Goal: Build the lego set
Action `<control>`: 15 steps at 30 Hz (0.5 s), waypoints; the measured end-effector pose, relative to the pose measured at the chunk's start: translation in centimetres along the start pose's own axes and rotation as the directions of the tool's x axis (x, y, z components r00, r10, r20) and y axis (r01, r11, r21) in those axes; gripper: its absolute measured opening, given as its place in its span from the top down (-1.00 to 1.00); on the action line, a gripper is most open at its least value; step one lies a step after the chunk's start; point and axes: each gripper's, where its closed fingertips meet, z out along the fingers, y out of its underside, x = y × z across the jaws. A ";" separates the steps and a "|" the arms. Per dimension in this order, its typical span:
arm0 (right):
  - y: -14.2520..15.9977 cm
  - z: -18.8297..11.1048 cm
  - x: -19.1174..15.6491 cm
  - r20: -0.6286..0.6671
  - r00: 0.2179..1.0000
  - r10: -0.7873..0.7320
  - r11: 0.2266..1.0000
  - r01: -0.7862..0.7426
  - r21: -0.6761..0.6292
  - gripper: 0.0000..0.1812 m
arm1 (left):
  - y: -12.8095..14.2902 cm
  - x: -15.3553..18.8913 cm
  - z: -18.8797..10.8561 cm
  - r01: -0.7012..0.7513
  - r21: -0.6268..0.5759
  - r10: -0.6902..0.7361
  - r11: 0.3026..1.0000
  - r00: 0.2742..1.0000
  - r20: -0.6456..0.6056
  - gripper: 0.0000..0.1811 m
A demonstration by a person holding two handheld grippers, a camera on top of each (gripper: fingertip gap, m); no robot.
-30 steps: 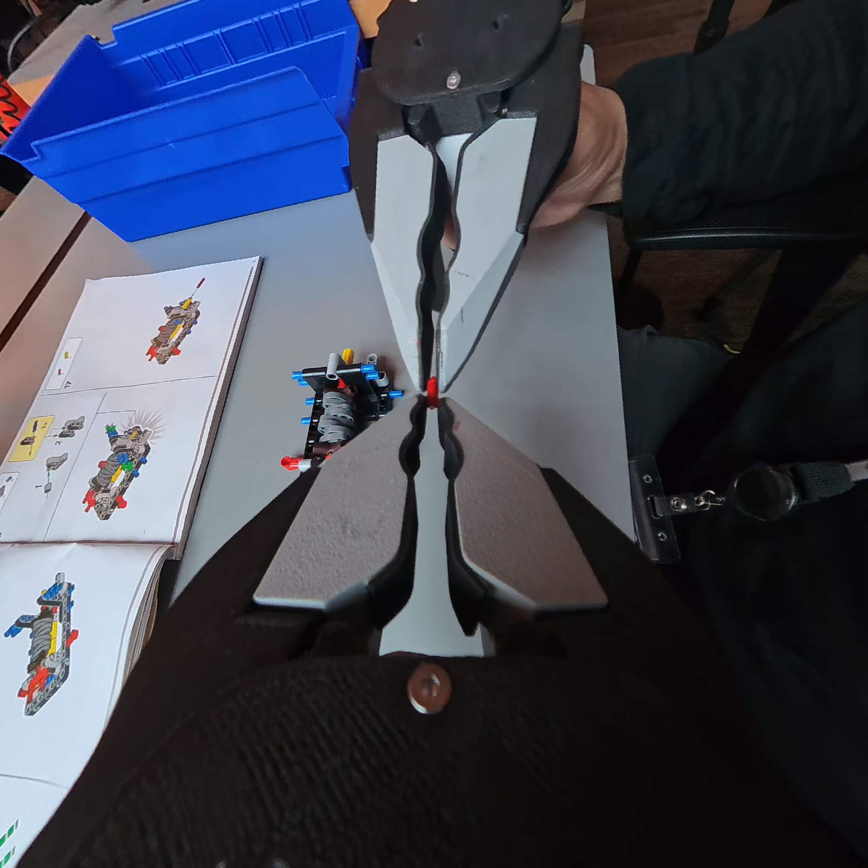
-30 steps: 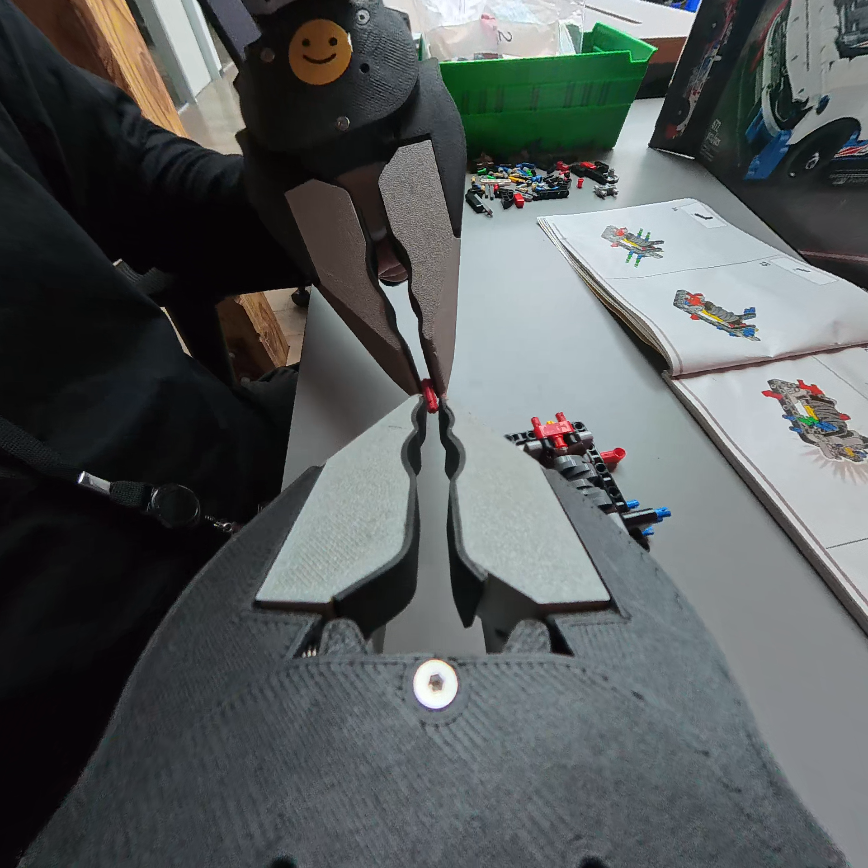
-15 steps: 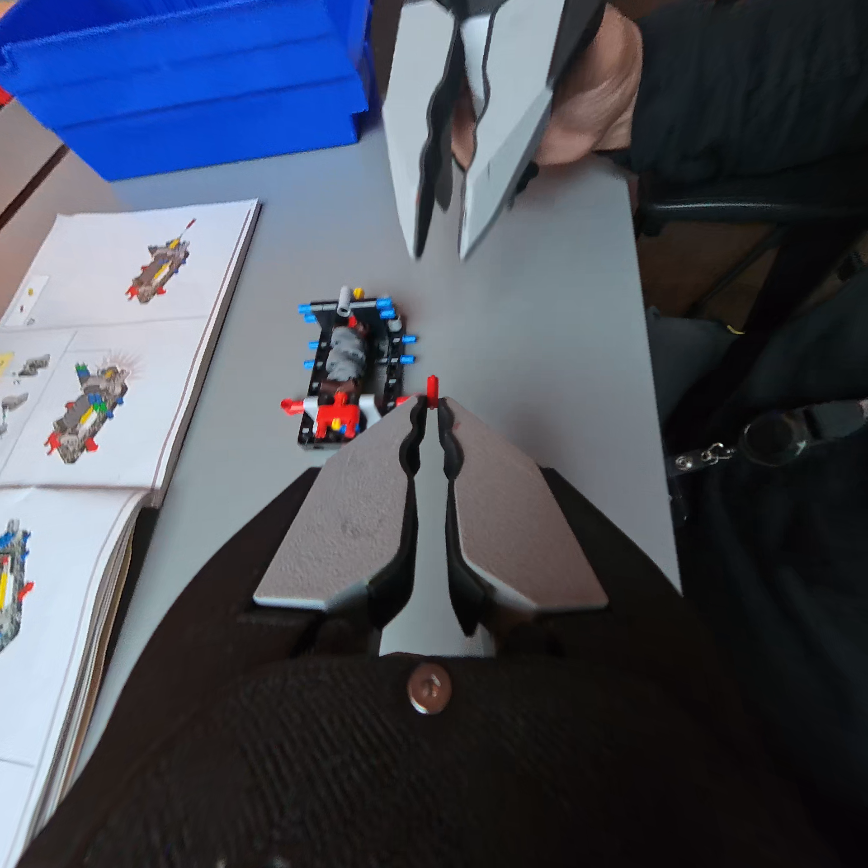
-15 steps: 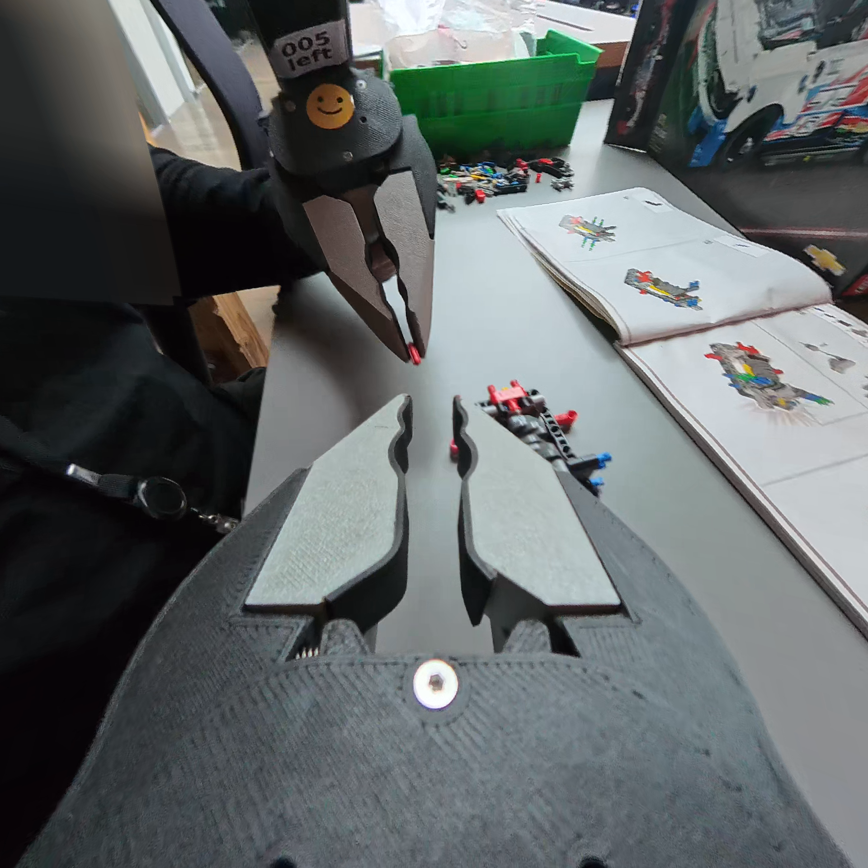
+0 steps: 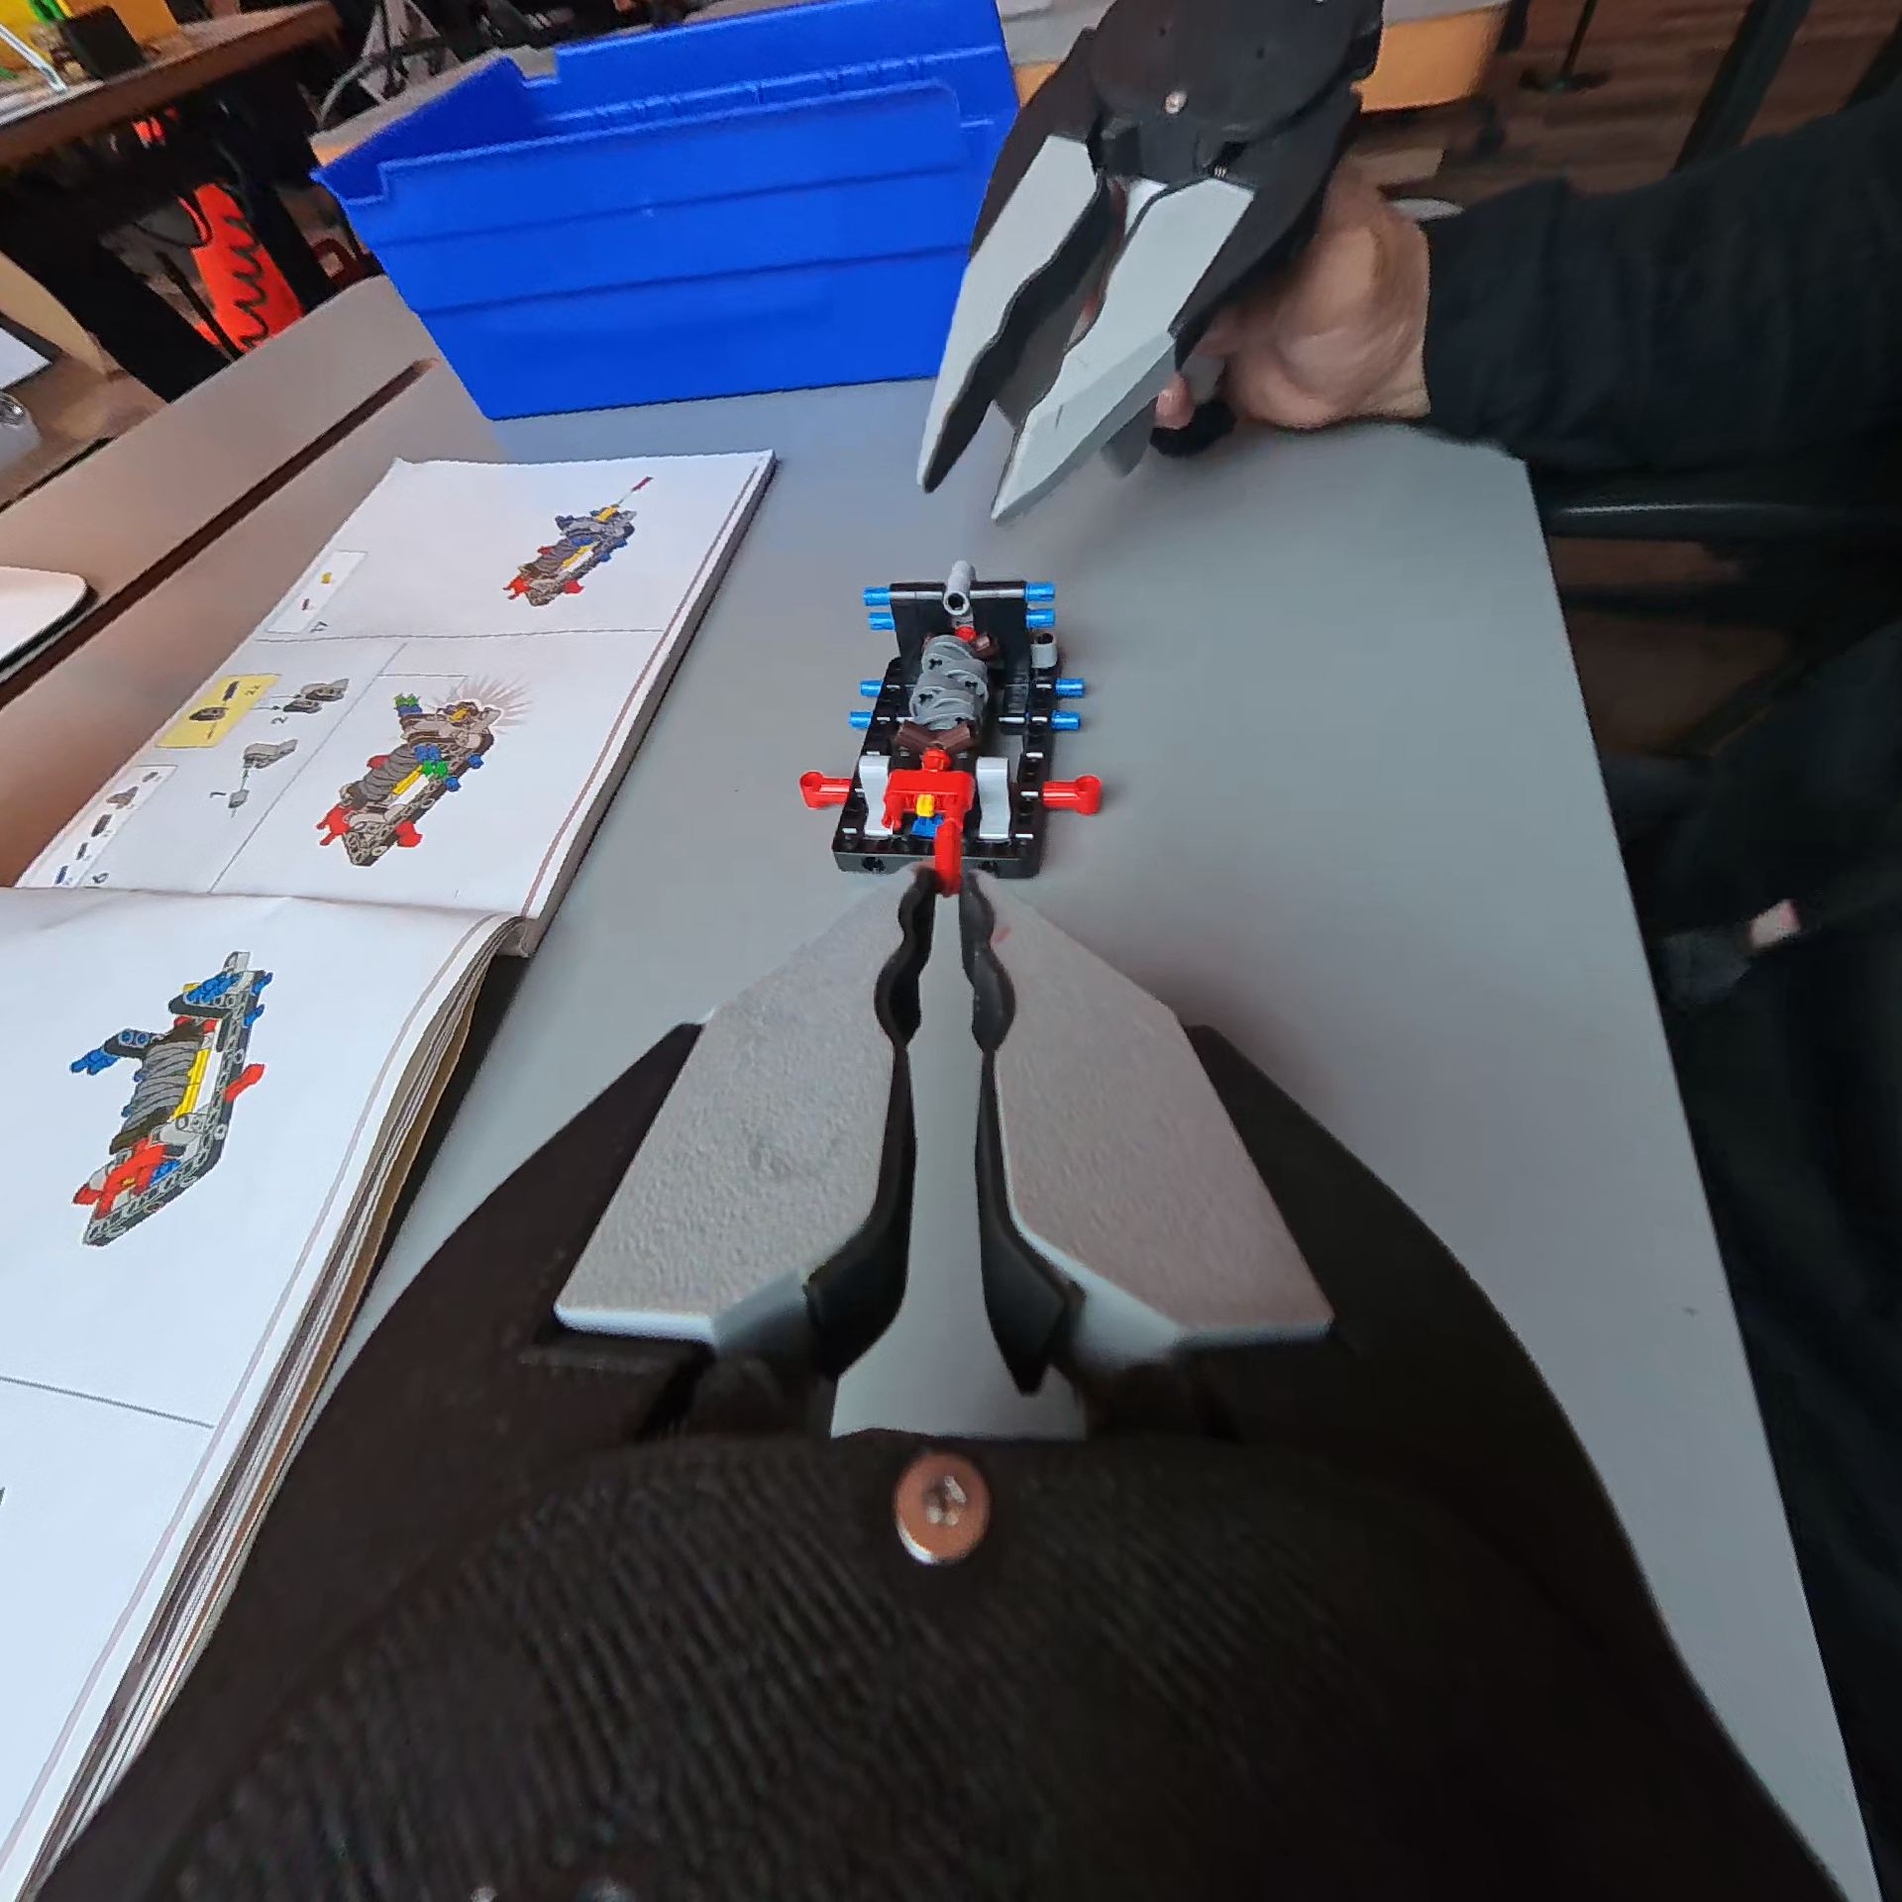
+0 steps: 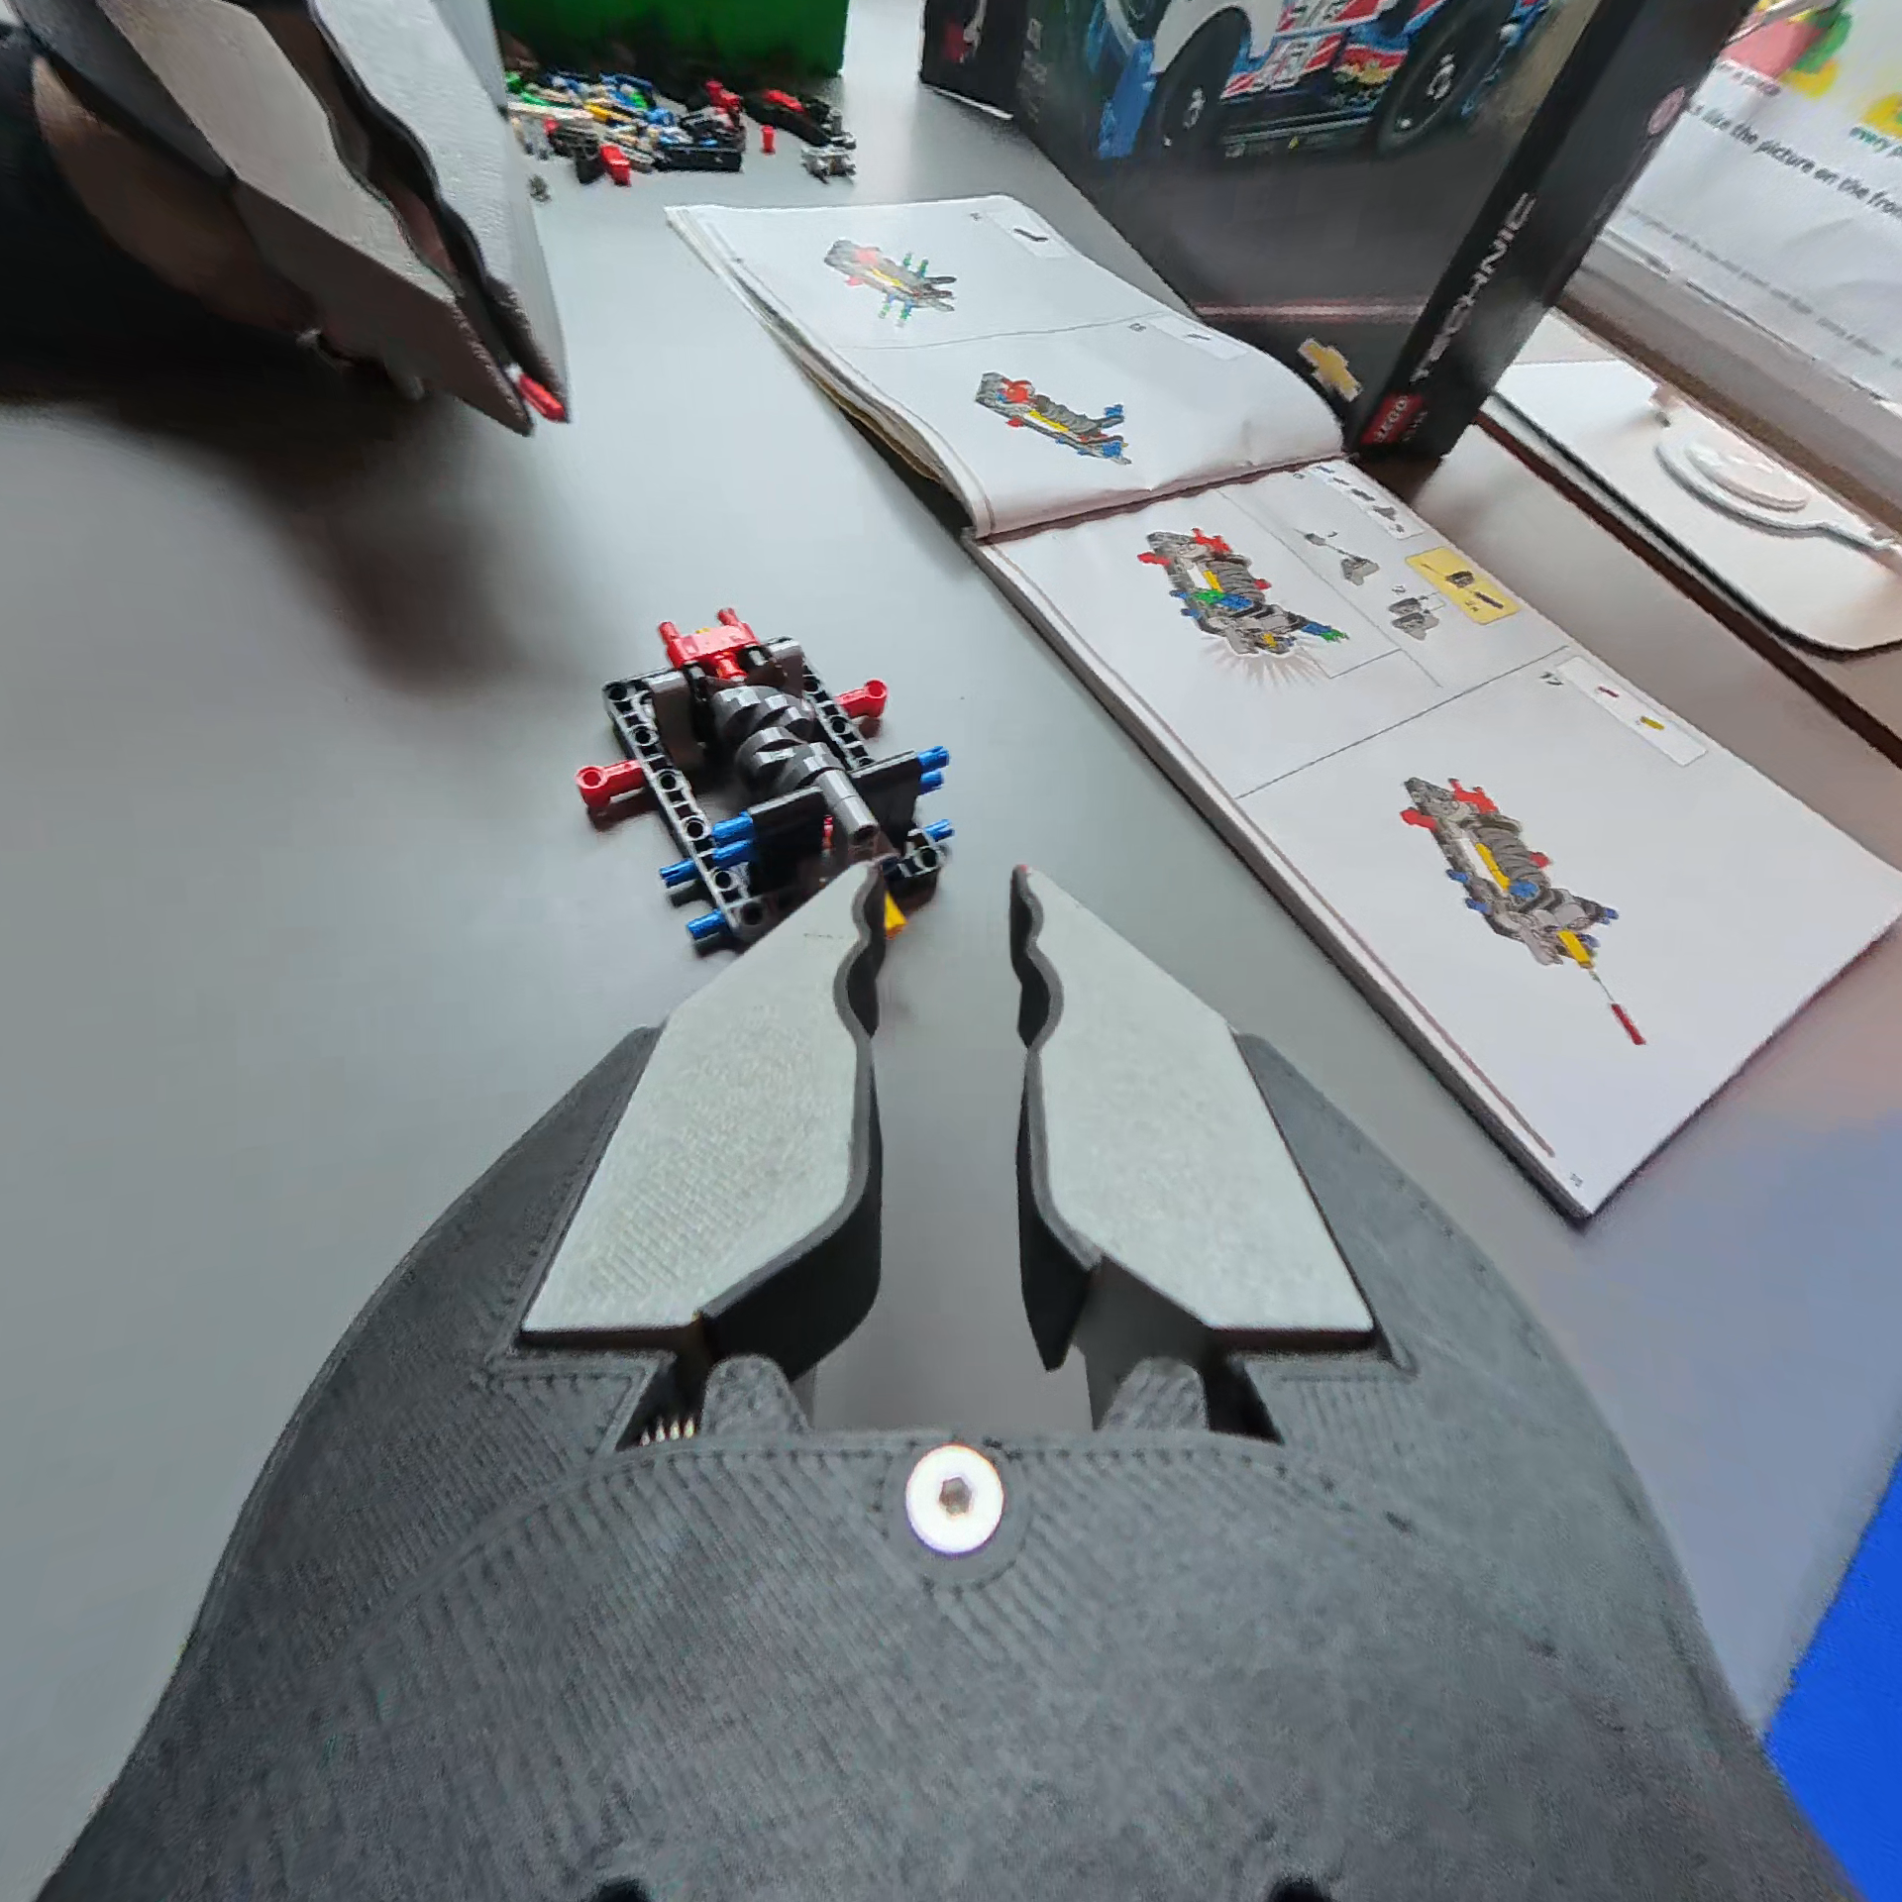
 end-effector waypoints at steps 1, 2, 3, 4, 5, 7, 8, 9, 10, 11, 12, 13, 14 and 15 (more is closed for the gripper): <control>-0.1 -0.2 0.7 -0.036 0.999 -0.001 1.000 0.002 0.009 0.77 | -0.1 -0.2 -0.1 0.010 0.011 -0.010 1.000 1.000 0.003 0.99; -0.3 -0.5 1.4 -0.070 0.998 0.004 1.000 -0.002 0.027 0.77 | -0.2 -0.3 -0.1 0.021 0.016 -0.022 1.000 1.000 0.006 0.99; -0.5 -0.8 2.0 -0.095 0.995 0.020 0.999 -0.016 0.050 0.77 | -0.2 -0.5 -0.2 0.035 0.021 -0.035 0.999 0.999 0.012 0.98; -0.6 -1.1 2.6 -0.107 0.993 0.049 0.997 -0.042 0.070 0.76 | -0.2 -0.8 -0.2 0.050 0.024 -0.050 0.998 0.999 0.018 0.98; -0.7 -1.3 3.1 -0.109 0.990 0.083 0.993 -0.074 0.087 0.75 | -0.2 -1.0 -0.2 0.064 0.025 -0.064 0.998 0.998 0.023 0.98; -0.6 -1.6 4.1 -0.103 0.983 0.151 0.984 -0.139 0.115 0.72 | -0.1 -1.1 -0.2 0.074 0.023 -0.074 0.997 0.997 0.022 0.98; -0.6 -1.6 4.5 -0.098 0.979 0.179 0.978 -0.167 0.124 0.71 | -0.2 -1.0 -0.2 0.069 0.023 -0.070 0.997 0.997 0.023 0.98; -0.6 -1.7 4.8 -0.097 0.975 0.200 0.974 -0.186 0.132 0.70 | -0.1 -1.0 -0.2 0.064 0.020 -0.064 0.998 0.998 0.028 0.98; -0.6 -1.7 5.2 -0.103 0.972 0.213 0.970 -0.198 0.140 0.69 | -0.1 -1.1 -0.2 0.062 0.018 -0.063 0.998 0.997 0.037 0.98; -0.6 -1.7 5.5 -0.112 0.969 0.220 0.969 -0.204 0.142 0.68 | -0.1 -1.1 -0.3 0.066 0.018 -0.066 0.998 0.997 0.040 0.98; -0.5 -1.7 5.8 -0.124 0.967 0.224 0.969 -0.207 0.138 0.67 | -0.1 -1.2 -0.4 0.078 0.020 -0.079 0.997 0.996 0.041 0.98; -0.4 -1.6 6.0 -0.137 0.965 0.225 0.969 -0.207 0.131 0.67 | -0.1 -1.3 -0.4 0.096 0.025 -0.096 0.995 0.995 0.040 0.98; -0.2 -1.4 6.2 -0.148 0.963 0.224 0.971 -0.207 0.122 0.67 | -0.1 -1.4 -0.5 0.118 0.027 -0.119 0.993 0.992 0.037 0.99; -0.1 -1.3 6.3 -0.152 0.962 0.225 0.971 -0.209 0.112 0.66 | -0.1 -1.5 -0.5 0.139 0.029 -0.140 0.990 0.990 0.033 0.99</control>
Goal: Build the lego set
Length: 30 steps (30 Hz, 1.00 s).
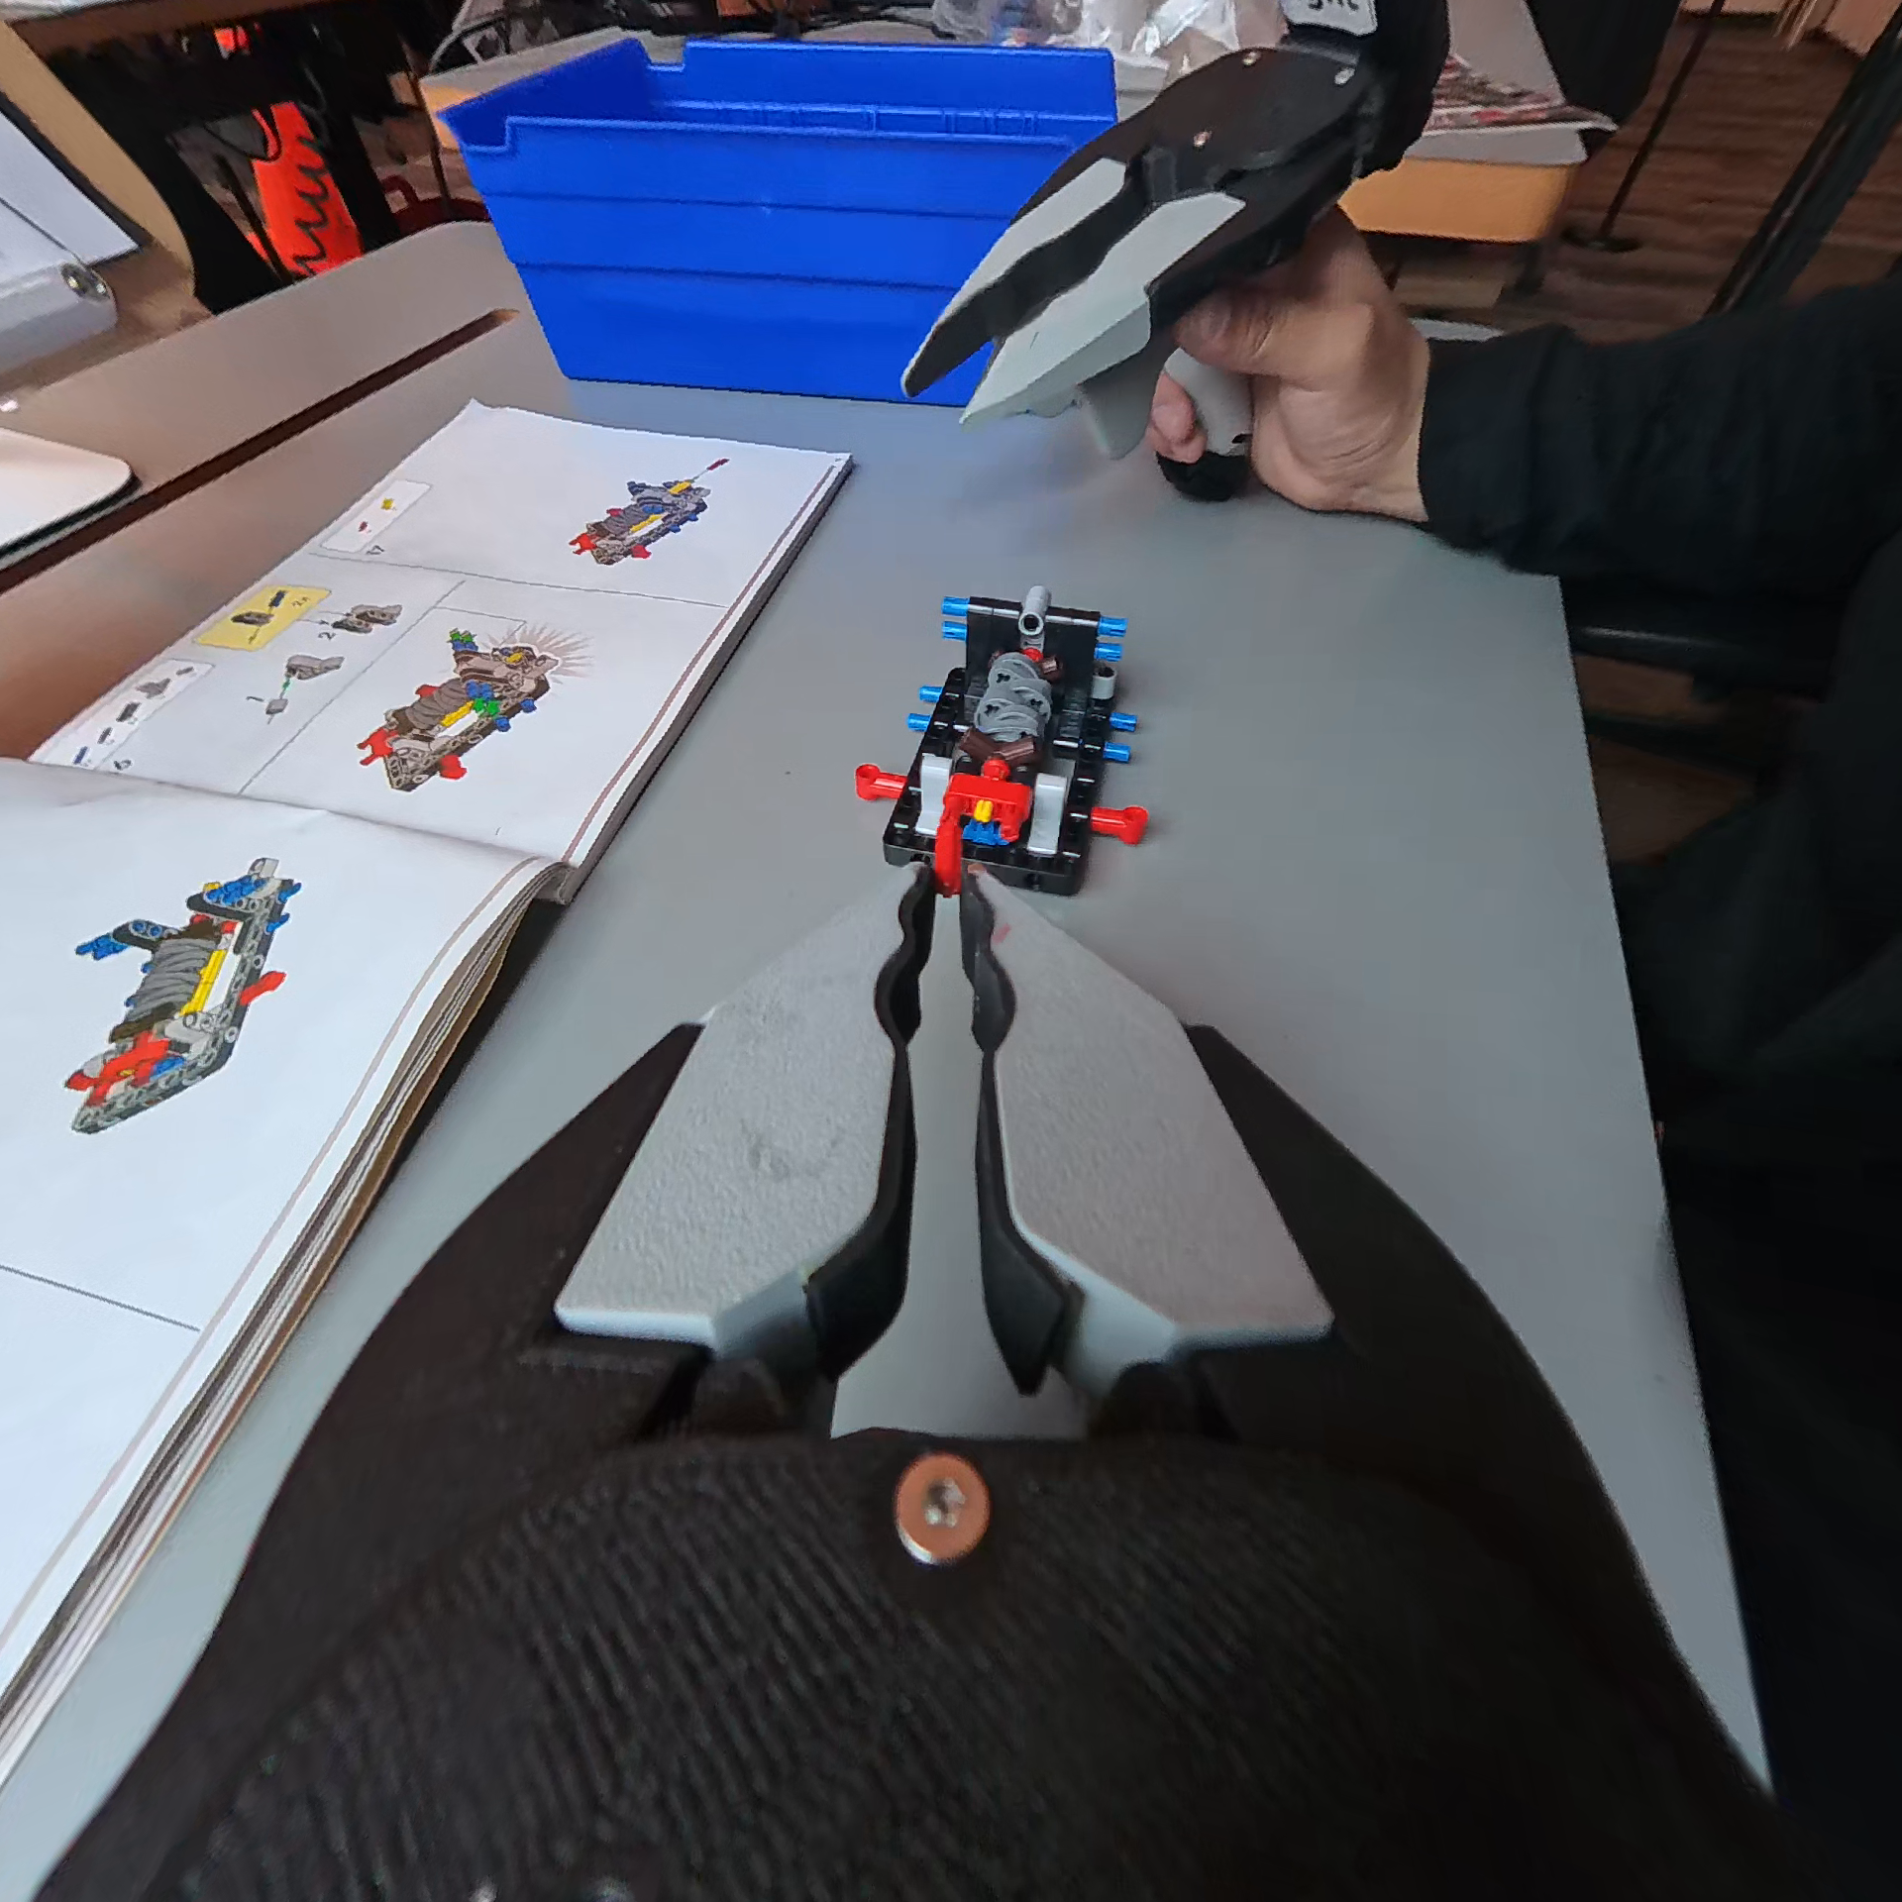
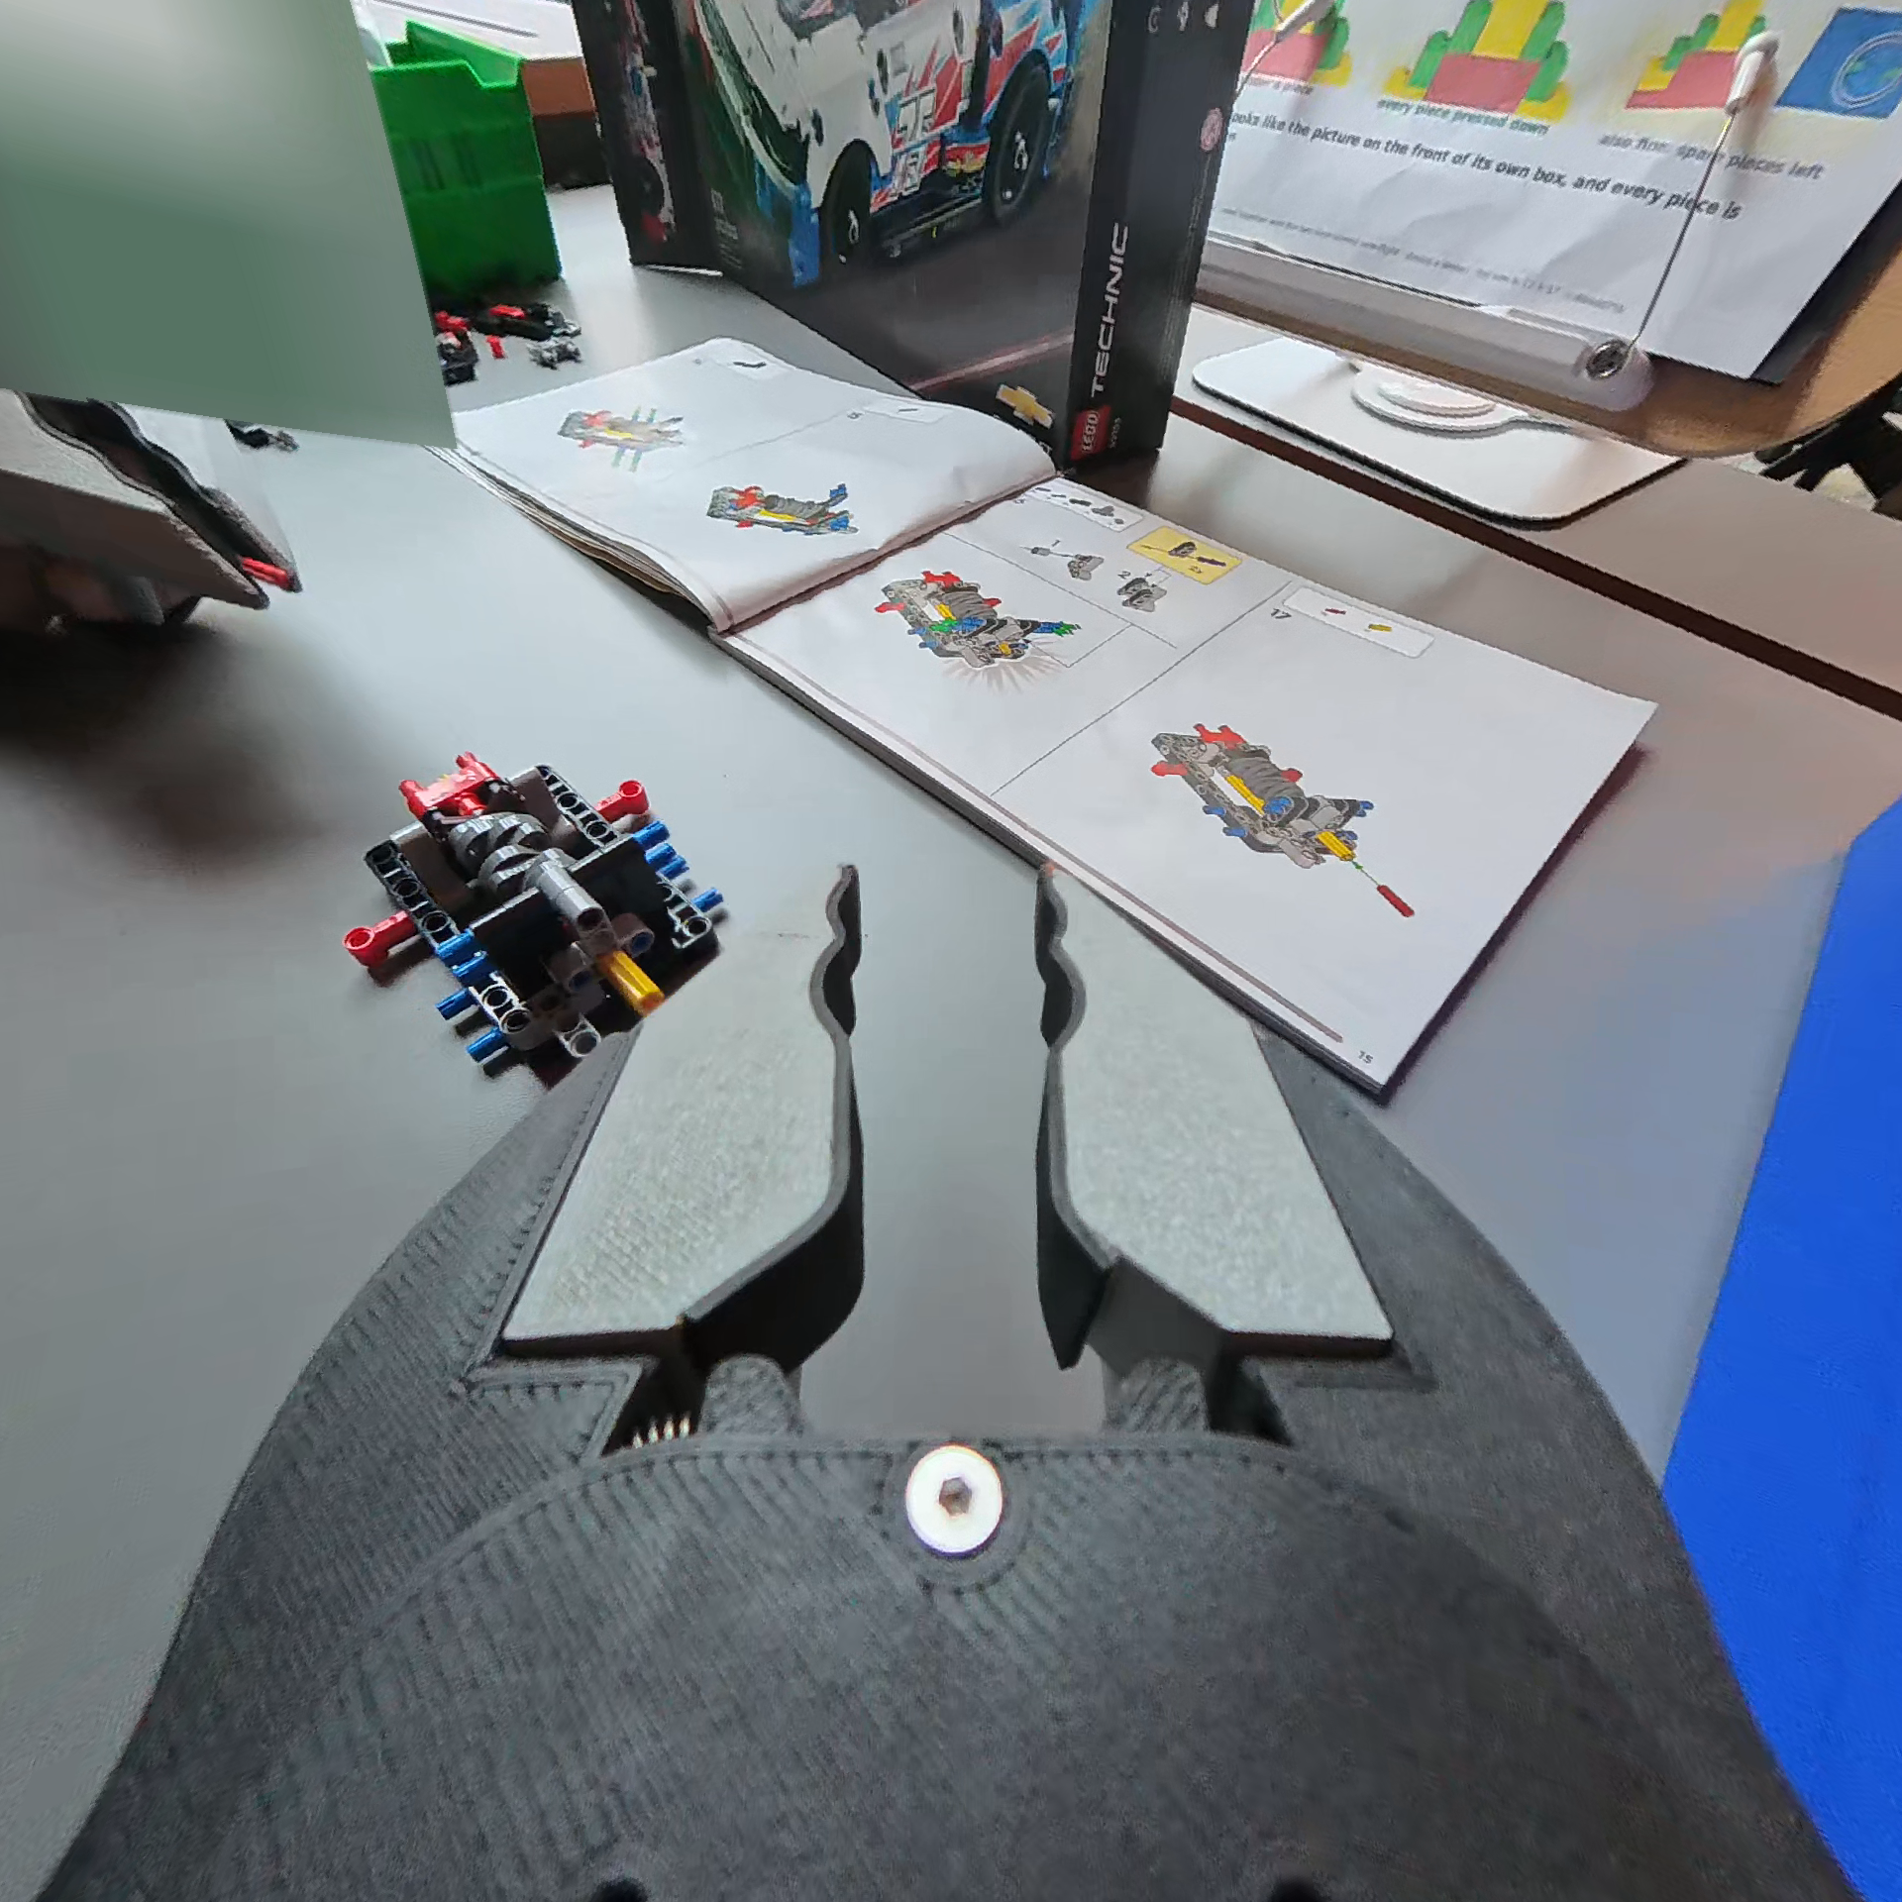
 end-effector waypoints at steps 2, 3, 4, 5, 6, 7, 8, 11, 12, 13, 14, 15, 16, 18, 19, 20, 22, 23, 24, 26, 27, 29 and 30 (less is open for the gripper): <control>0.2 0.3 0.1 -0.004 1.000 0.001 1.000 -0.001 -0.018 0.65 | -0.1 0.0 -0.1 0.023 0.009 -0.023 1.000 1.000 -0.009 0.98; 0.2 0.4 0.2 -0.008 1.000 -0.001 1.000 0.001 -0.022 0.65 | -0.1 -0.1 -0.2 0.031 0.012 -0.031 0.999 0.999 -0.007 0.98; 0.3 0.6 0.4 -0.012 1.000 -0.003 1.000 0.002 -0.027 0.65 | -0.1 -0.3 -0.3 0.041 0.011 -0.041 0.999 0.999 0.001 0.98; 0.3 0.7 0.4 -0.014 1.000 -0.003 1.000 0.002 -0.031 0.65 | 0.1 -0.5 -0.4 0.053 0.005 -0.053 0.999 0.999 0.010 0.98; 0.3 0.9 0.5 -0.011 1.000 -0.002 0.999 0.001 -0.038 0.64 | 0.2 -0.8 -0.5 0.067 0.001 -0.067 0.998 0.998 0.017 0.98; 0.4 1.0 0.5 -0.007 1.000 0.000 0.999 -0.001 -0.046 0.63 | 0.3 -1.0 -0.6 0.085 -0.002 -0.085 0.996 0.996 0.020 0.98; 0.5 1.1 0.5 -0.005 1.000 0.002 0.999 -0.002 -0.054 0.62 | 0.4 -1.2 -0.6 0.104 -0.007 -0.104 0.995 0.994 0.023 0.98; 0.5 1.1 0.5 -0.013 1.000 -0.008 0.998 0.007 -0.056 0.61 | 1.0 -1.7 -0.6 0.159 -0.036 -0.158 0.987 0.987 0.028 0.98; 0.5 1.1 0.5 -0.016 1.000 -0.012 0.998 0.011 -0.055 0.61 | 1.4 -2.1 -0.6 0.184 -0.059 -0.181 0.981 0.983 0.042 0.98; 0.5 1.1 0.4 -0.015 1.000 -0.014 0.998 0.013 -0.054 0.61 | 1.7 -2.3 -0.6 0.212 -0.073 -0.210 0.975 0.977 0.034 0.98; 0.5 1.1 0.4 -0.012 1.000 -0.016 0.998 0.015 -0.053 0.61 | 2.0 -2.4 -0.5 0.249 -0.093 -0.248 0.964 0.969 0.017 0.98; 0.4 1.1 0.3 -0.009 1.000 -0.019 0.999 0.018 -0.051 0.62 | 2.5 -2.6 -0.4 0.292 -0.121 -0.294 0.949 0.956 0.006 0.98; 0.4 1.1 0.1 -0.003 1.000 -0.021 0.999 0.021 -0.049 0.62 | 2.9 -2.6 -0.3 0.332 -0.148 -0.339 0.931 0.941 -0.019 0.98; 0.4 1.2 -0.4 0.020 0.999 -0.025 0.998 0.026 -0.054 0.62 | 4.1 -2.5 -0.2 0.409 -0.231 -0.431 0.883 0.901 -0.050 0.98; 0.5 1.3 -0.7 0.037 0.999 -0.029 0.998 0.031 -0.060 0.63 | 4.9 -2.3 -0.2 0.432 -0.284 -0.466 0.856 0.883 -0.063 0.98; 0.6 1.4 -1.1 0.052 0.998 -0.034 0.997 0.038 -0.068 0.63 | 5.4 -2.1 -0.2 0.447 -0.320 -0.492 0.835 0.867 -0.073 0.98; 0.7 1.6 -1.9 0.076 0.996 -0.051 0.995 0.056 -0.078 0.63 | 5.6 -2.1 -0.4 0.462 -0.331 -0.513 0.823 0.854 -0.083 0.92; 0.8 1.6 -2.3 0.085 0.995 -0.058 0.994 0.066 -0.083 0.63 | 5.4 -2.4 -0.5 0.466 -0.316 -0.511 0.827 0.856 -0.074 0.83; 0.9 1.6 -2.6 0.090 0.994 -0.064 0.994 0.072 -0.087 0.63 | 5.3 -2.5 -0.6 0.463 -0.308 -0.505 0.831 0.860 -0.070 0.72; 0.9 1.4 -3.2 0.094 0.994 -0.063 0.994 0.071 -0.083 0.63 | 5.4 -2.7 -1.1 0.448 -0.316 -0.487 0.836 0.871 -0.055 0.60; 0.9 1.2 -3.4 0.093 0.994 -0.057 0.995 0.065 -0.080 0.64 | 5.3 -3.1 -1.4 0.440 -0.313 -0.472 0.842 0.881 -0.033 0.49; 0.7 0.6 -3.9 0.085 0.996 -0.039 0.997 0.045 -0.063 0.64 | 4.5 -3.5 -1.8 0.401 -0.293 -0.422 0.868 0.906 -0.009 0.40; 0.7 0.3 -4.2 0.087 0.996 -0.027 0.998 0.032 -0.054 0.64 | 3.8 -3.0 -1.9 0.362 -0.290 -0.390 0.886 0.920 -0.044 0.49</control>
